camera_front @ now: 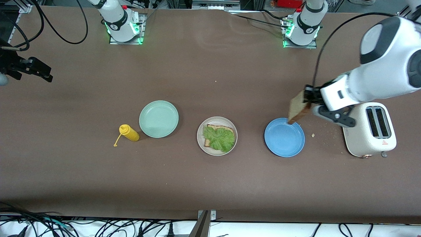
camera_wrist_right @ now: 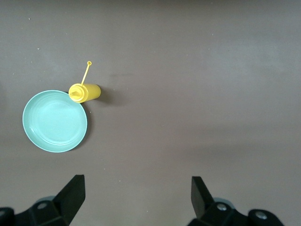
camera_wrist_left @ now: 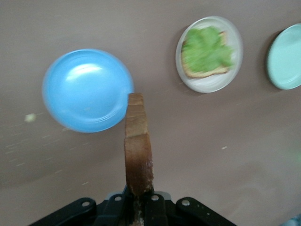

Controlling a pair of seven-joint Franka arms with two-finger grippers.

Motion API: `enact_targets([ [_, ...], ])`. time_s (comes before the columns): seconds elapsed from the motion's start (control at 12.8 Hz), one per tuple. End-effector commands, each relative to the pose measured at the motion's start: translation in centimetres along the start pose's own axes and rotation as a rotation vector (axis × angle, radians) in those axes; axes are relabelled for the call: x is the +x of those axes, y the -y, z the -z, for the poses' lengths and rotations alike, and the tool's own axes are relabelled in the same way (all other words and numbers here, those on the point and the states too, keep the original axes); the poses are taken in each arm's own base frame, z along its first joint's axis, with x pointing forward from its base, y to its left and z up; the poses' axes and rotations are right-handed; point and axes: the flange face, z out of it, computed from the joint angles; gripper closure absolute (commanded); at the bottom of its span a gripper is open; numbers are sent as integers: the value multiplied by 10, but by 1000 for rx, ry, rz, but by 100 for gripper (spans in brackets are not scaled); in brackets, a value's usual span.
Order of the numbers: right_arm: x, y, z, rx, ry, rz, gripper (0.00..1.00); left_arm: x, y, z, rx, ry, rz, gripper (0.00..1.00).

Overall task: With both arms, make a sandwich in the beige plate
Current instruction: 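Carry the toast with the left gripper over the lettuce on the plate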

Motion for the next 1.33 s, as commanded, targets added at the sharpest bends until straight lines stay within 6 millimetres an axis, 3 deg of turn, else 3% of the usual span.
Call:
enact_targets([
  [0.0,-1,3,7,0,-8,22,0,34,-5,-18,-216,-62,48,100],
  [0.23,-1,7,8,-3,-13,33,0,75,6,-65,-542,-96,152,100],
  [0.62,-1,18,4,3,3,48,0,129,35,-189,-828,-180,182,100],
  [0.94,3,18,-5,3,23,48,0,140,18,-270,-945,-204,174,100],
  [1.25,4,14,-9,2,33,44,0,135,8,-315,-948,-186,107,100],
])
